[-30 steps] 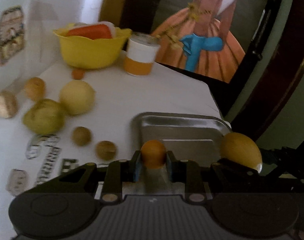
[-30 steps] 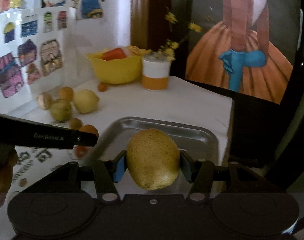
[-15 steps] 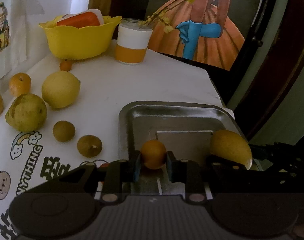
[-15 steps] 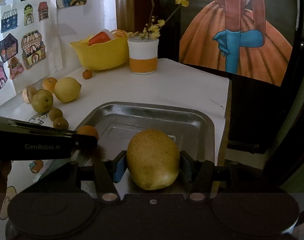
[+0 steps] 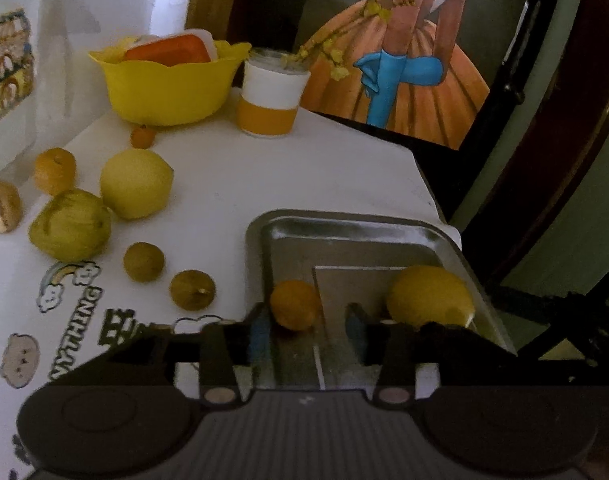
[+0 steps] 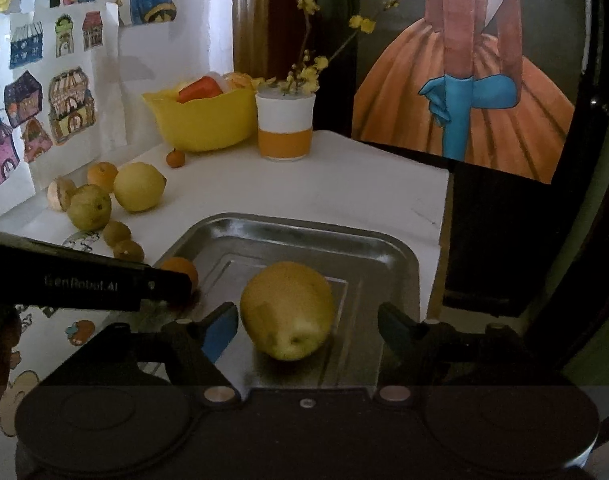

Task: Organize fruits
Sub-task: 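Carry the orange and potato onto the metal tray and open both tools, then lift both tools off the tray back toward the remaining fruits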

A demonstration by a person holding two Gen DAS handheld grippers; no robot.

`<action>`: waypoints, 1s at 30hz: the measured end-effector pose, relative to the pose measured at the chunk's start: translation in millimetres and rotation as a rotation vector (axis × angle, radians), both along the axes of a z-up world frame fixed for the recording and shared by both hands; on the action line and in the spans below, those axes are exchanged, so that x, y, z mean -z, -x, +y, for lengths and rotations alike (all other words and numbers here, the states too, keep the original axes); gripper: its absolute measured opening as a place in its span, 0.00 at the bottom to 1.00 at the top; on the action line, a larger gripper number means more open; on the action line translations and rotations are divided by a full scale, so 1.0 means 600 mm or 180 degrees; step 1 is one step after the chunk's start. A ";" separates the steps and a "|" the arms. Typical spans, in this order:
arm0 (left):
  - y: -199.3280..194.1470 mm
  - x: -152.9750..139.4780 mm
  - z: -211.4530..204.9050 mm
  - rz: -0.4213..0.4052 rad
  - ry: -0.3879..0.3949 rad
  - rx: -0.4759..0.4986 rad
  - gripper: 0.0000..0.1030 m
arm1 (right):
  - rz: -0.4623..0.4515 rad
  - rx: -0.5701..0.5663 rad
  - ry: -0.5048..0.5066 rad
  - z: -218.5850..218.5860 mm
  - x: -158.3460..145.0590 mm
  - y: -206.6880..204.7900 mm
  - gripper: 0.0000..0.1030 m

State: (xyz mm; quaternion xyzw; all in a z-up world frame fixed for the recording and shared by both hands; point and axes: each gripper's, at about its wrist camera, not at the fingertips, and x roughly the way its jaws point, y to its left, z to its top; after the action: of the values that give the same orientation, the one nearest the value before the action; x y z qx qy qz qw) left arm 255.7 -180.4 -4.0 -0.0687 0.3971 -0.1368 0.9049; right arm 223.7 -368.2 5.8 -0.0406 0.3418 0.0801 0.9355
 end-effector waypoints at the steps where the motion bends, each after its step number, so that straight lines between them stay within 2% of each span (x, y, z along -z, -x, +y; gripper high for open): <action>1: 0.003 -0.004 0.002 -0.0017 -0.0010 -0.0025 0.63 | -0.0027 0.0022 -0.0008 -0.001 -0.005 0.007 0.83; 3: 0.013 -0.016 0.009 -0.0064 -0.0015 -0.0057 0.66 | -0.0092 0.0070 -0.0014 -0.002 -0.019 0.022 0.88; 7: 0.039 -0.041 0.028 -0.0149 0.0013 -0.0126 0.86 | -0.0200 0.0154 -0.0016 0.000 -0.045 0.056 0.95; 9: 0.056 -0.054 0.040 -0.0213 0.0036 -0.0156 0.90 | -0.0259 0.0207 -0.0041 0.003 -0.059 0.077 0.99; 11: 0.074 -0.065 0.052 -0.0267 0.0027 -0.0177 0.97 | -0.0299 0.0259 -0.0065 0.006 -0.071 0.099 0.99; 18: 0.155 -0.098 0.096 -0.0441 -0.0104 -0.0206 0.99 | -0.0327 0.0409 -0.0055 0.031 -0.096 0.178 0.99; 21: 0.189 -0.102 0.114 -0.0432 -0.0147 -0.0225 0.99 | -0.0298 0.0449 -0.0038 0.044 -0.099 0.212 0.99; 25: 0.237 -0.099 0.143 -0.0414 -0.0169 -0.0259 0.99 | -0.0179 0.0445 -0.0007 0.065 -0.093 0.255 0.99; 30: 0.288 -0.082 0.181 -0.0371 -0.0316 -0.0308 0.99 | -0.0007 0.0380 0.0084 0.096 -0.073 0.302 0.99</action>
State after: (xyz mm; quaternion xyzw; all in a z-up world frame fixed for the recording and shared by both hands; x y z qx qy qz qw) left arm 82.7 -71.7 45.4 -0.0348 0.3463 -0.0767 0.9343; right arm 42.4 -310.8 49.6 -0.0326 0.3436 0.0194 0.9384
